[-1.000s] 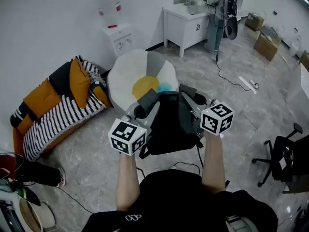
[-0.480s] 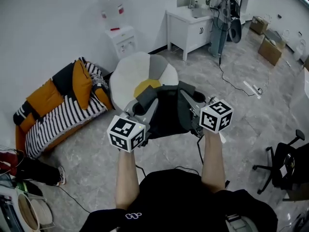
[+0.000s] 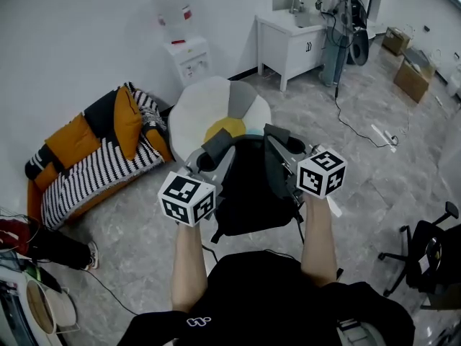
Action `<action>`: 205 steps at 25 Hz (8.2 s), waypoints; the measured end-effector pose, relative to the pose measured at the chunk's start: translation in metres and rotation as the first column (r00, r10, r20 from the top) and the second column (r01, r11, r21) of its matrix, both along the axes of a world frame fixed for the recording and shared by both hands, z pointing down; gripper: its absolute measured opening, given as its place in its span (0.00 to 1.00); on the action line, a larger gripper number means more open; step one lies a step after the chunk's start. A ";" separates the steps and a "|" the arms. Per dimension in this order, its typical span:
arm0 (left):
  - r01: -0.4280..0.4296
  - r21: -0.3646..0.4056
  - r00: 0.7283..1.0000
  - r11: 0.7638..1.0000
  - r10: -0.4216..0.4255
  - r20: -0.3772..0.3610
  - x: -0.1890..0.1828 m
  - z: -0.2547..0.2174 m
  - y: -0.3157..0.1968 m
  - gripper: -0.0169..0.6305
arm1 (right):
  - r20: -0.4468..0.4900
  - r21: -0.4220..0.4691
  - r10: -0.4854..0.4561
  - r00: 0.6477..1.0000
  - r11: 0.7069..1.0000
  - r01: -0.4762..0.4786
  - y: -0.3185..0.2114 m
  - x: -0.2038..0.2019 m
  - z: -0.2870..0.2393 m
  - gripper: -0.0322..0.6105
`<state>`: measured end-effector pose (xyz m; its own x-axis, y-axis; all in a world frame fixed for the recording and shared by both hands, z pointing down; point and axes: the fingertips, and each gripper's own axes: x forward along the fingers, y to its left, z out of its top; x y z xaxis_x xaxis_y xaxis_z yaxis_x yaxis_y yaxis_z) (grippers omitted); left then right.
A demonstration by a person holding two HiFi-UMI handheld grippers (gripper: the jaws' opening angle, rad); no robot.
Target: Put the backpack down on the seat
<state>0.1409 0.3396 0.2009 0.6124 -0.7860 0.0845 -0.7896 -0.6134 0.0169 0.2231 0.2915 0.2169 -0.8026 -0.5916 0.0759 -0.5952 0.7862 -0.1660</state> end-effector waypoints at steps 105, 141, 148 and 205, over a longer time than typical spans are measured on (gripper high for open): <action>0.093 -0.195 0.984 0.976 -0.120 -0.131 -0.253 0.054 -0.509 0.07 | -0.106 -0.113 -0.123 0.987 0.987 0.111 -0.505 -0.249 0.049 0.11; 0.180 -0.449 0.964 0.875 -0.249 -0.098 -0.261 0.160 -0.644 0.07 | -0.085 -0.365 -0.212 0.974 0.916 0.168 -0.638 -0.260 0.159 0.11; 0.160 -0.480 0.965 0.863 -0.238 -0.107 -0.279 0.189 -0.663 0.07 | -0.114 -0.402 -0.218 0.969 0.902 0.156 -0.655 -0.277 0.189 0.11; 0.180 -0.523 0.977 0.833 -0.213 -0.004 -0.293 0.497 -0.753 0.07 | -0.256 -0.343 -0.077 0.963 0.939 -0.016 -0.767 -0.302 0.491 0.11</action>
<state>-0.1523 -0.4136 0.6977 0.4669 -0.7423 0.4807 -0.8796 -0.3341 0.3385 -0.0787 -0.4760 0.7078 -0.7435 -0.4682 0.4775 -0.6305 0.7286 -0.2674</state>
